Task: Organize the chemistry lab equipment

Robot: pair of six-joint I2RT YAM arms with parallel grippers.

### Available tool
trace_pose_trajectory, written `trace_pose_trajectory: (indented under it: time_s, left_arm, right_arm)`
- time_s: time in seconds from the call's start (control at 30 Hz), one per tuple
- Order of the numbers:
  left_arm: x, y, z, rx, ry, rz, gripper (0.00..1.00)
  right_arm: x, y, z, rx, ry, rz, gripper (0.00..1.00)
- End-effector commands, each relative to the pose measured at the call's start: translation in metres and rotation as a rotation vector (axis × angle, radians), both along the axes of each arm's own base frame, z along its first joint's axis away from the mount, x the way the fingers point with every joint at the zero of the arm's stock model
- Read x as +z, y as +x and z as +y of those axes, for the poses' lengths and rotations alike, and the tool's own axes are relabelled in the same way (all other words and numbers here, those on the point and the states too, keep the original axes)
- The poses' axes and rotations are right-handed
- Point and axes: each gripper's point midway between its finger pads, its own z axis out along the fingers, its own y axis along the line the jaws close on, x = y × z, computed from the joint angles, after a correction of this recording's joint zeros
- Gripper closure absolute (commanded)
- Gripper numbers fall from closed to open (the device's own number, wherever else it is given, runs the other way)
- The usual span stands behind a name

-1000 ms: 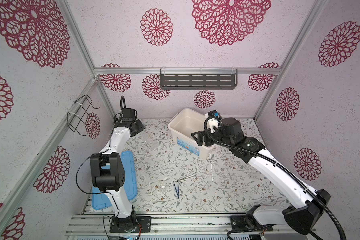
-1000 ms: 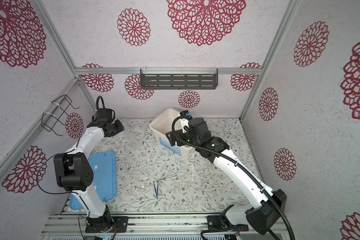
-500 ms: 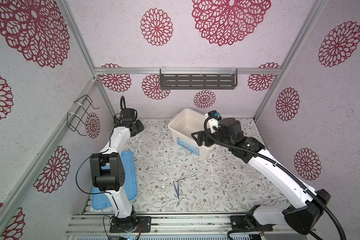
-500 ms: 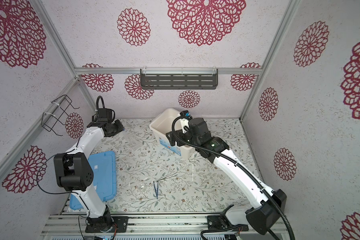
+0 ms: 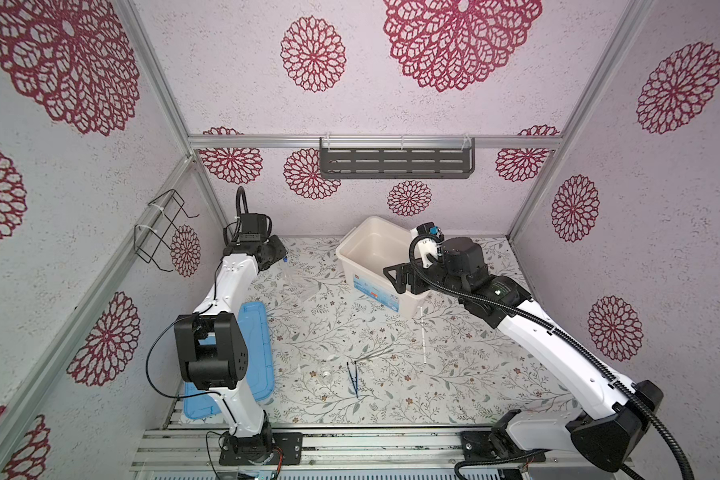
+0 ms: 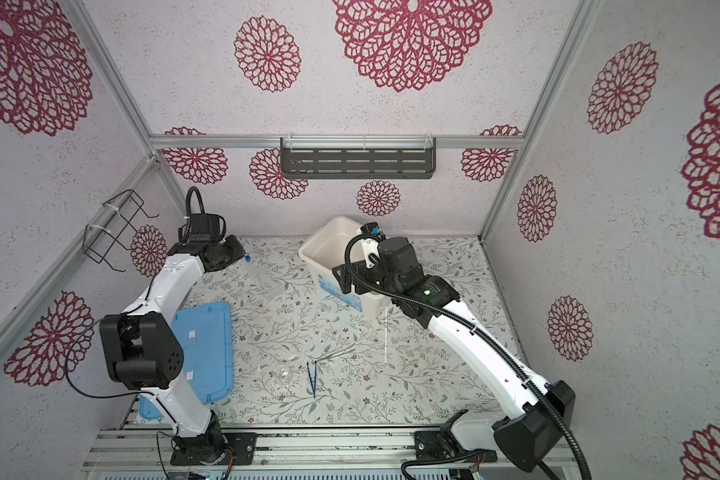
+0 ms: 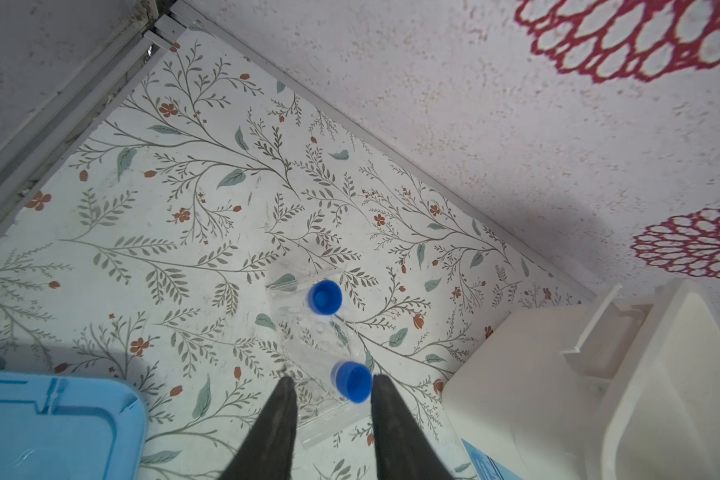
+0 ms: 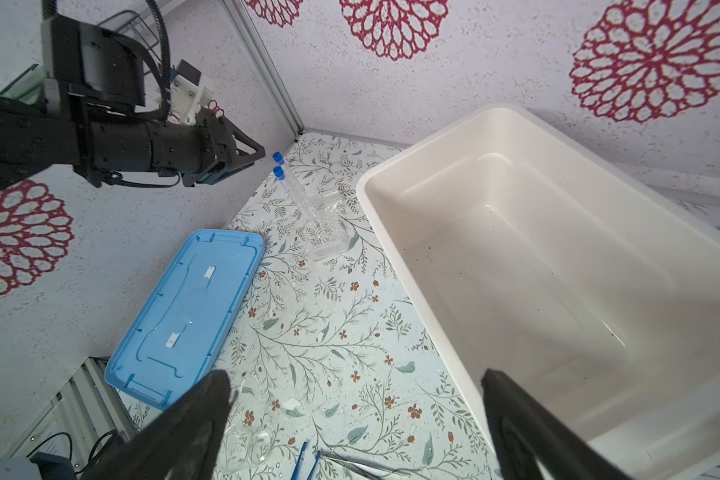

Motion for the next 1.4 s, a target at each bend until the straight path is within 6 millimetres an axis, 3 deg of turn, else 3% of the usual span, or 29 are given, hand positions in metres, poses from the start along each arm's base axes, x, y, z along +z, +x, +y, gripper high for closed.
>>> trace_pose_trajectory:
  time_s: [0.0, 0.1, 0.27, 0.47, 1.03, 1.37]
  left_arm:
    - [0.031, -0.002, 0.002, -0.003, 0.001, -0.06, 0.66]
    - [0.036, -0.005, 0.001, -0.008, 0.002, -0.063, 0.66]
    - [0.042, -0.018, -0.002, -0.032, 0.015, -0.066, 0.65]
    - [0.029, -0.026, -0.011, -0.097, 0.035, -0.025, 0.66]
    - [-0.024, 0.002, -0.013, -0.102, 0.046, 0.07, 0.69]
    - [-0.02, 0.007, -0.012, -0.093, 0.041, 0.057, 0.69]
  right_arm:
    - [0.02, 0.001, -0.006, -0.028, 0.045, -0.043, 0.02]
    - [0.018, 0.001, -0.007, -0.029, 0.039, -0.036, 0.01]
    - [-0.003, -0.002, -0.008, -0.022, -0.014, 0.03, 0.01]
    - [-0.022, -0.002, -0.005, -0.007, -0.071, 0.107, 0.01]
    - [-0.024, 0.001, -0.009, -0.035, -0.071, 0.097, 0.01]
    - [-0.022, 0.0, -0.011, -0.041, -0.07, 0.087, 0.01]
